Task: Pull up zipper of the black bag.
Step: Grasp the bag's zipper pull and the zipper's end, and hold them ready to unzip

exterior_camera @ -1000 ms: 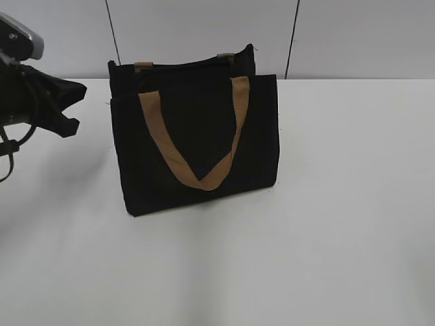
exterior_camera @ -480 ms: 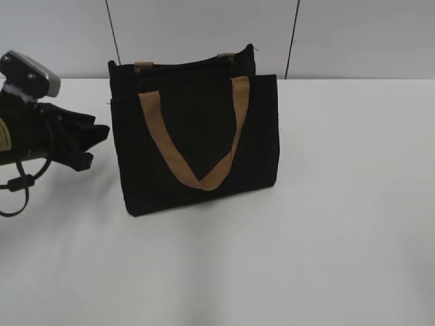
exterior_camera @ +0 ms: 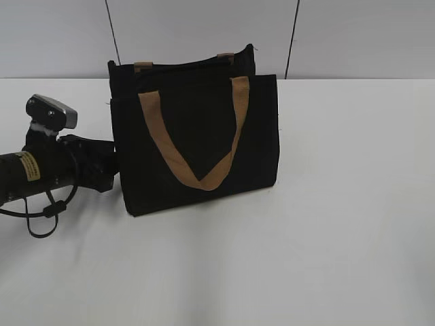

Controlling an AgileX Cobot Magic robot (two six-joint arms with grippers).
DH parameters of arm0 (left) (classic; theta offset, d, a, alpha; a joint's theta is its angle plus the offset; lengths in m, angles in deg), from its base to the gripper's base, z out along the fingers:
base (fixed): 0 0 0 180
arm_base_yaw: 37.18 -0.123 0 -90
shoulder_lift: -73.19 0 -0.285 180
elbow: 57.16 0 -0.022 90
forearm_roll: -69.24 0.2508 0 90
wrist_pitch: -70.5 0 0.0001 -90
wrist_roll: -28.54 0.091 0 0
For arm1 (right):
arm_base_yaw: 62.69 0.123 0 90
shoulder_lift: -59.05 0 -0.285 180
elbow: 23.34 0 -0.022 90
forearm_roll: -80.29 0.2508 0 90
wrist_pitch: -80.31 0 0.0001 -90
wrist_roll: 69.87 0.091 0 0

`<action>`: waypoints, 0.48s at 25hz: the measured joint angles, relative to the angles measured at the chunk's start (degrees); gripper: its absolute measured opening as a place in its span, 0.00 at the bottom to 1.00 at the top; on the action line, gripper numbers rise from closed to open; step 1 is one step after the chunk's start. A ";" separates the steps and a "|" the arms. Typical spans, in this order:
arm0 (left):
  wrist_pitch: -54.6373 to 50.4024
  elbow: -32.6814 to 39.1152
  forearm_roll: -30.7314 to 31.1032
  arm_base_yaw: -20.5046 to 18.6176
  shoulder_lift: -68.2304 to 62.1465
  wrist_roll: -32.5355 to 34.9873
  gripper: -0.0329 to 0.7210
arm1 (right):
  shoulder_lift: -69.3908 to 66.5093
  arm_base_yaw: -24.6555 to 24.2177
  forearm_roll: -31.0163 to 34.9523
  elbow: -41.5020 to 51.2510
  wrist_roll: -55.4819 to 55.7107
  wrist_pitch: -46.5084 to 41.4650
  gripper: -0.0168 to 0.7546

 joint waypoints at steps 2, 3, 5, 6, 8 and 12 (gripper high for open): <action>0.47 0.00 -2.62 0.00 -0.58 0.25 0.53 | 0.00 0.00 0.00 0.00 0.00 0.00 0.60; 0.73 0.00 -3.78 0.00 -0.77 0.33 0.52 | 0.00 0.00 0.00 0.00 0.00 0.00 0.60; 0.73 0.00 -6.60 0.00 -0.96 0.56 0.52 | 0.00 0.00 0.00 0.00 0.00 0.00 0.60; 0.73 0.00 -8.00 0.00 -0.96 1.00 0.52 | 0.00 0.00 0.00 0.00 0.00 0.00 0.60; 0.68 0.00 -11.15 0.00 -1.01 1.85 0.52 | 0.00 0.00 0.00 0.00 0.00 0.00 0.60; 2.22 0.00 -13.29 0.00 -1.28 2.20 0.52 | 0.00 0.00 0.00 0.00 0.00 0.00 0.60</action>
